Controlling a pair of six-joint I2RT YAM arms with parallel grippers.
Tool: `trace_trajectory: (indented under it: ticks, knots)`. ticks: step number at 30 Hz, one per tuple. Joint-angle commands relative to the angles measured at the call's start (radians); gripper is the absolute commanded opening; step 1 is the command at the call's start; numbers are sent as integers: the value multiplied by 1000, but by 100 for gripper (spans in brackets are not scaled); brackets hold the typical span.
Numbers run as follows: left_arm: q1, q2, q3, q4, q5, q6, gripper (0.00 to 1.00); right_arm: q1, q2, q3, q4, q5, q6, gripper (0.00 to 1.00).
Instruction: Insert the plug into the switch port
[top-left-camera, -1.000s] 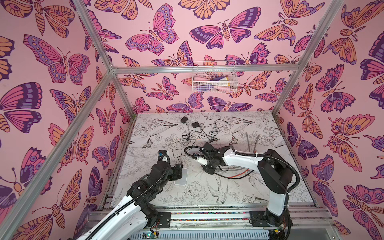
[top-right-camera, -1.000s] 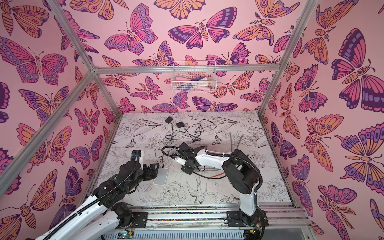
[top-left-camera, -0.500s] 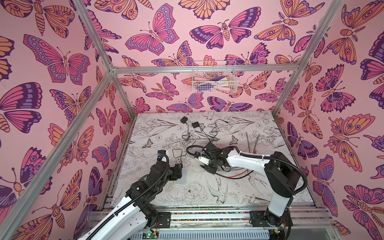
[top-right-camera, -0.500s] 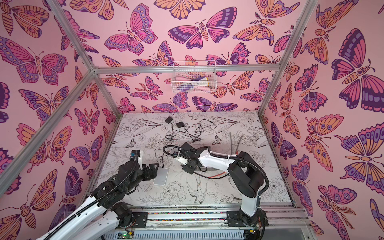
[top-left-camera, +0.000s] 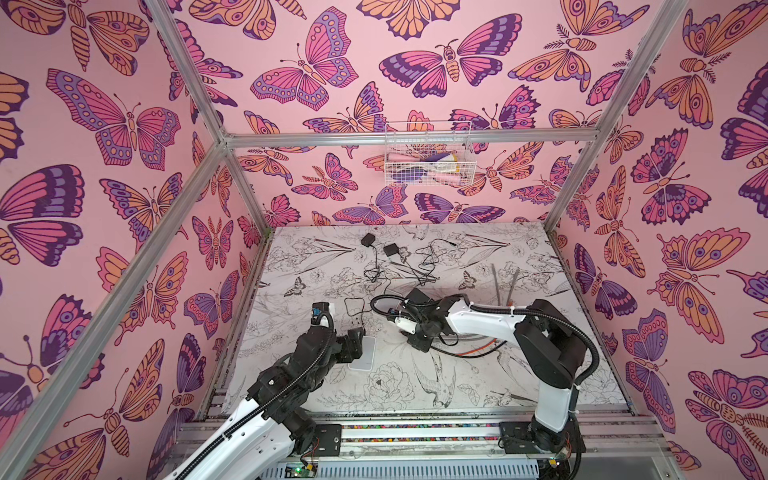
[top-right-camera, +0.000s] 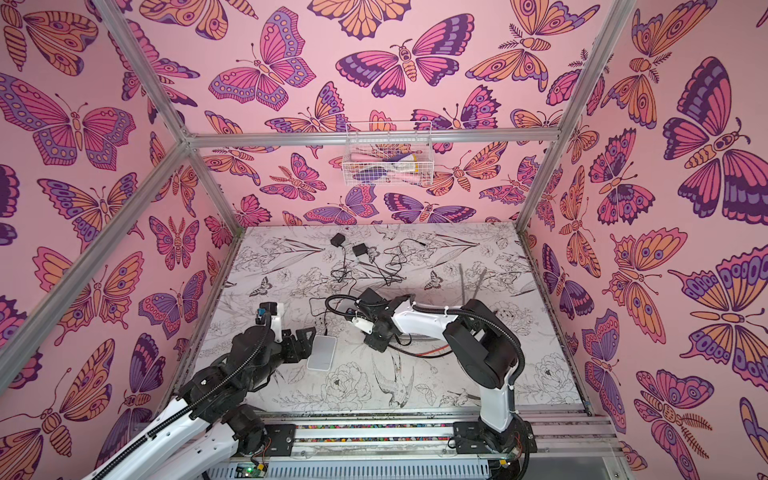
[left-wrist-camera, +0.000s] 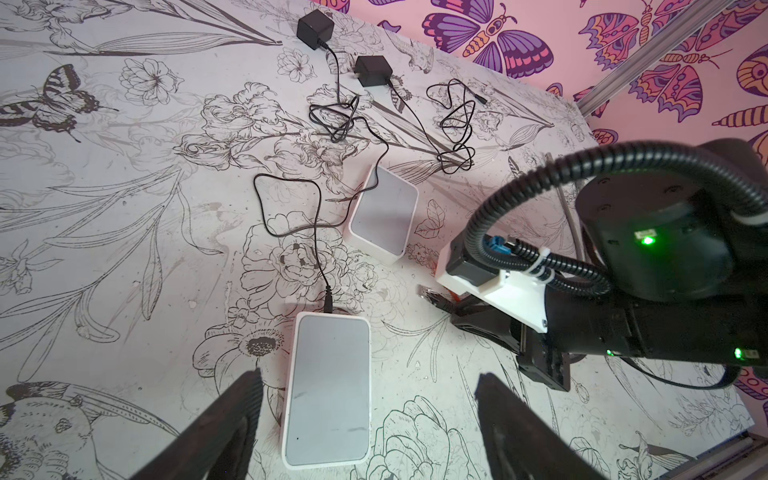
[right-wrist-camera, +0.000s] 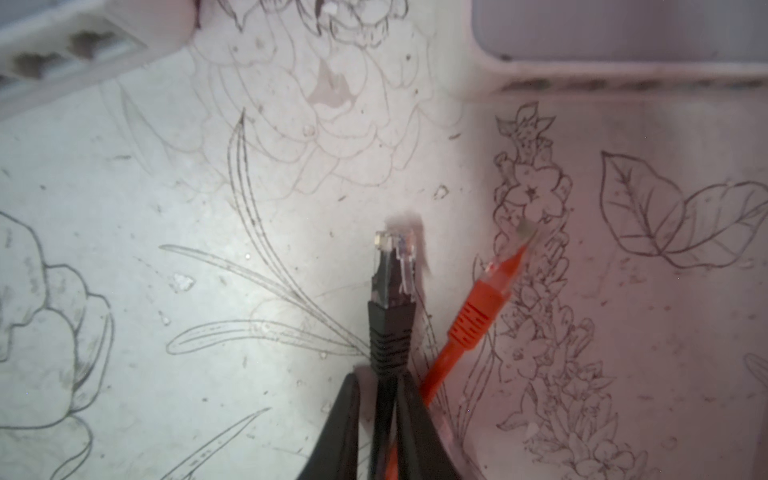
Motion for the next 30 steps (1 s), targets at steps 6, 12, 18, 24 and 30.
trace_trajectory:
  ticks: [6,12,18,24,30]
  knots:
    - [3,-32,-19,-31,-10,-6,83,7,45,50,-23,-18,3,21]
    - [5,-36,-20,-33,-16,-5,83,7,79,78,-77,-56,22,18]
    - [5,-35,-19,-6,28,12,83,11,21,30,-44,-27,52,8]
    - [2,5,-25,110,190,28,81,45,-173,-101,96,85,78,0]
    - [1,49,-60,294,362,12,81,59,-454,-269,230,80,129,0]
